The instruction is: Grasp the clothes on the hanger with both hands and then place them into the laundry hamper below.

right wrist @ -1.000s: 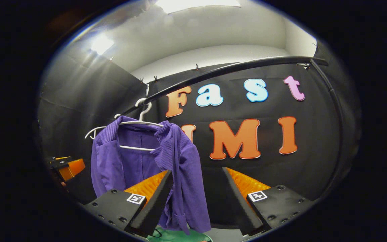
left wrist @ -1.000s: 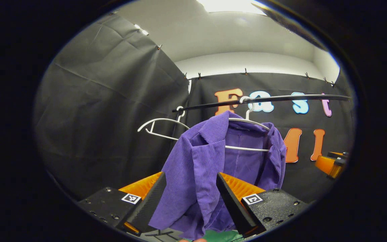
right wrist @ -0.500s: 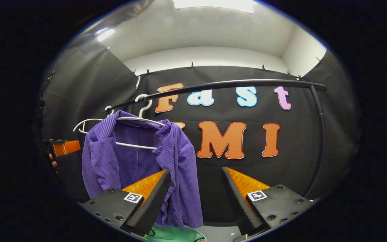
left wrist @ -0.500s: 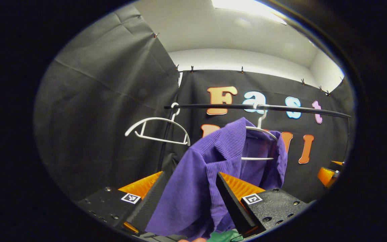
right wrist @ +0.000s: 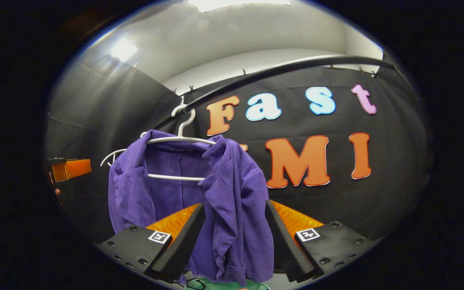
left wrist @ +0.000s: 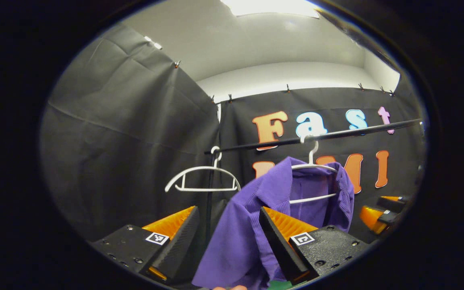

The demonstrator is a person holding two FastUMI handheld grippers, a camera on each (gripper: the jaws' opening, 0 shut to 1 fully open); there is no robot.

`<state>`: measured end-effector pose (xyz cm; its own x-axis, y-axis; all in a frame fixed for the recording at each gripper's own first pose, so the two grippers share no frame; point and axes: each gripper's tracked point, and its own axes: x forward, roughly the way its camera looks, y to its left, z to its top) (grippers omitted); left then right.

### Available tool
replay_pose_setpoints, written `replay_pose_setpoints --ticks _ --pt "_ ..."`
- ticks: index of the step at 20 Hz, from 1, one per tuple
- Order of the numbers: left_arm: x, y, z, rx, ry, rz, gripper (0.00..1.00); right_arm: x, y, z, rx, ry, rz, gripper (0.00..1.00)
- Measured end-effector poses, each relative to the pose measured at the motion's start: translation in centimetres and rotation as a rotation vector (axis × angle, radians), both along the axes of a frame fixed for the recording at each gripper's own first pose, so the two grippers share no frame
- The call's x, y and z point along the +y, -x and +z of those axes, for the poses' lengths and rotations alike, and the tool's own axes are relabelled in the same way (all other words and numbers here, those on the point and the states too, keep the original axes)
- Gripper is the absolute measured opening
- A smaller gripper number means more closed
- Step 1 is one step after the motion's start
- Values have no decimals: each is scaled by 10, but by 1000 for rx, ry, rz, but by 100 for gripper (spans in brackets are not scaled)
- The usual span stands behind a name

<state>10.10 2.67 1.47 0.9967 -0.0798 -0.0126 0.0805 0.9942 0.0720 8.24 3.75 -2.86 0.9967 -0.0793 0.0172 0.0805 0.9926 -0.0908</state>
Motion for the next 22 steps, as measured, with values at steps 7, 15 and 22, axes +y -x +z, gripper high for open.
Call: replay_pose_setpoints --ticks 7,15,22 --pt "-38 35 -53 13 -50 124 91 -31 -98 -123 171 -98 117 98" --pt "-73 -7 -120 118 18 0 92 -61 -69 -76 102 -113 121 10" --pt "-107 -52 -165 126 47 -52 92 -70 -12 -23 42 -64 71 14"
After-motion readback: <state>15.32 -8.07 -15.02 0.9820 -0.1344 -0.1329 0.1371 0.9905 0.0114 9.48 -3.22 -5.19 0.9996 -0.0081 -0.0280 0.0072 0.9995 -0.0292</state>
